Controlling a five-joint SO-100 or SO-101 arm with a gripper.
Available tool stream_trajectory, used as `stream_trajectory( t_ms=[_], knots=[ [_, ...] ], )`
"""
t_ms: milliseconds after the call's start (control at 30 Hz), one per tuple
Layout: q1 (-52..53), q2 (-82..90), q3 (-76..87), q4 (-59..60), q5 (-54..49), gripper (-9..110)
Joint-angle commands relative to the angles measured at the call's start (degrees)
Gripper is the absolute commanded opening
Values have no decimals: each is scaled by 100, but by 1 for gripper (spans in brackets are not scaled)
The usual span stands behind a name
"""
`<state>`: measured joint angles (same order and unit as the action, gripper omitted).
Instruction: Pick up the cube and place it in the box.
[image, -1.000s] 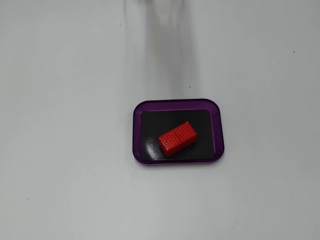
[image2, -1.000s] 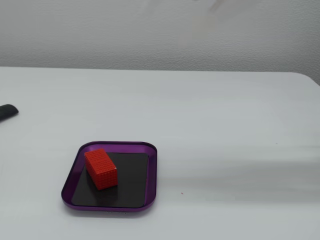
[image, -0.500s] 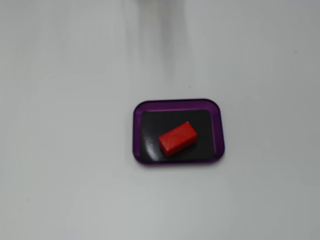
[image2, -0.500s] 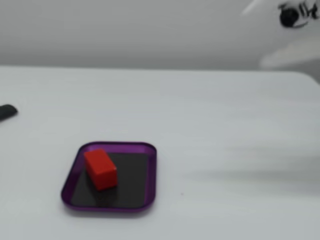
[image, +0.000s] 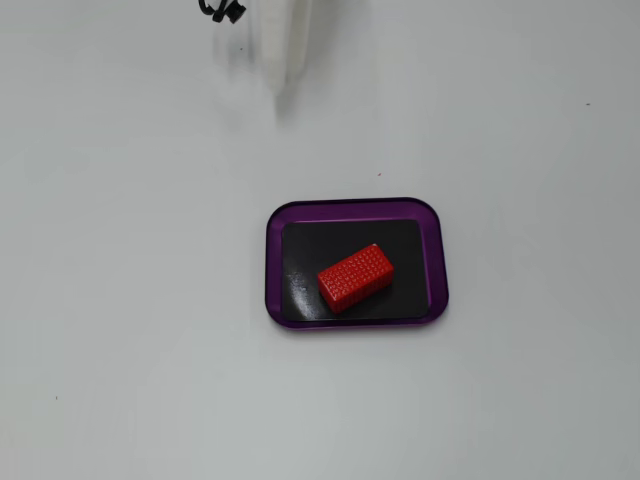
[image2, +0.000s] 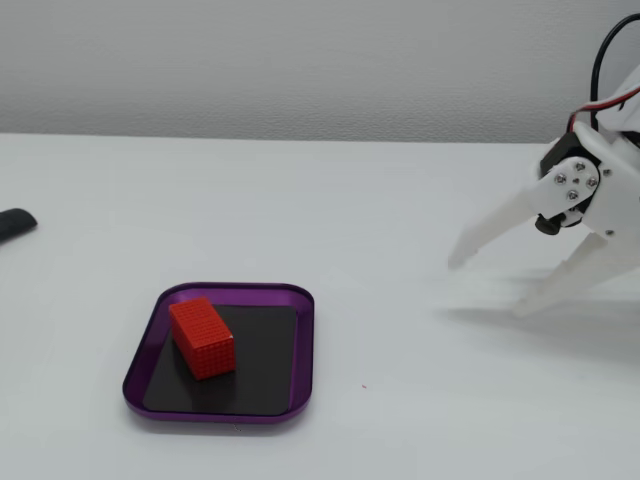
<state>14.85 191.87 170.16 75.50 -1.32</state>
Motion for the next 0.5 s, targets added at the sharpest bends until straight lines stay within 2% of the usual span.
stream_trajectory(
  t_ms=[0, 33, 333, 467],
  knots=[
    [-18, 281, 272, -26, 53, 2],
    [-70, 281, 316, -26, 53, -2],
    [-149, 281, 334, -35, 0, -1],
    [-510, 281, 334, -44, -26, -1]
  ],
)
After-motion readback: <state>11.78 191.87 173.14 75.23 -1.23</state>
